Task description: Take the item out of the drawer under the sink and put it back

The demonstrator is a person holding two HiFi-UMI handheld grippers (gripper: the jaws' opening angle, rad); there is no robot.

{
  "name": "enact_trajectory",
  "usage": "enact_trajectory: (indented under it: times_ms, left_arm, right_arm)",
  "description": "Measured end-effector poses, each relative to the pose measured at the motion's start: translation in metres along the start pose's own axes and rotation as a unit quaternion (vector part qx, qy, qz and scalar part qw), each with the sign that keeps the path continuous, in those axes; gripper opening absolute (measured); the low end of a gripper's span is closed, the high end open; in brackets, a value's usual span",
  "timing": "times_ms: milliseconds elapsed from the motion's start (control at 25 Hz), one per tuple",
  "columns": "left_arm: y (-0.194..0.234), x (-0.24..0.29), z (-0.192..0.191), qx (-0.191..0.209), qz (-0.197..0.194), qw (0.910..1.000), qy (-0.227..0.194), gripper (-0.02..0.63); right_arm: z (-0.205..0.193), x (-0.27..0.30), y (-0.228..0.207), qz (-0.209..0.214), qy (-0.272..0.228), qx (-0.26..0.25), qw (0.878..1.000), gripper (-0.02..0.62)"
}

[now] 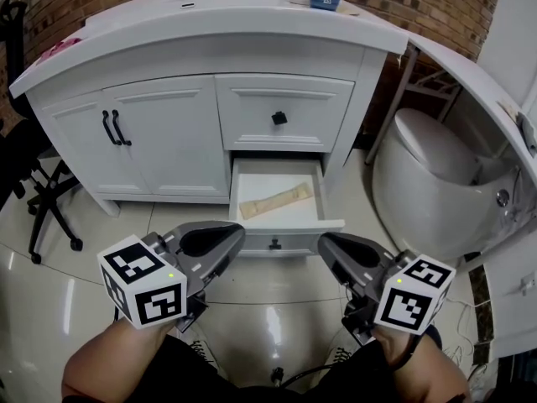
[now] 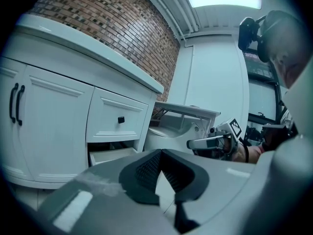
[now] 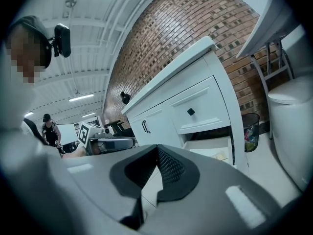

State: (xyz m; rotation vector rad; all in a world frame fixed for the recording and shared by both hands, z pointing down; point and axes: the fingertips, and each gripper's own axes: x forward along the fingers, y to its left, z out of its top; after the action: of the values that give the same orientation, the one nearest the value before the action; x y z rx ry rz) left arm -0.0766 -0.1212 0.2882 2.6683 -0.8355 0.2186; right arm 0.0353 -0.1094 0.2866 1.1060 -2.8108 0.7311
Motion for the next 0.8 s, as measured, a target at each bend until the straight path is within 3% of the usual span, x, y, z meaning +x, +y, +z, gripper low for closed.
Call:
enact_trajectory:
  times_ms: [320, 680, 800]
  left_arm:
    - [0.018, 0.026, -0.007, 0.001, 0.002, 0.9998, 0.017, 0.006]
    - [0.033, 0.031, -0.01, -0.01, 0.021, 0.9995, 0.021, 0.006]
    - [0.035, 0.034, -0.012, 0.003, 0.023, 0.9994, 0.027, 0.006]
  right_arm:
    - [0.009, 0.013, -0.034, 0.0, -0.008, 0.009, 1.0, 0.005]
    - [0.008, 0.026, -0.044, 0.009, 0.002, 0.018, 1.0, 0.005]
    - [0.011, 0.025, -0.043, 0.01, -0.003, 0.024, 1.0, 0.005]
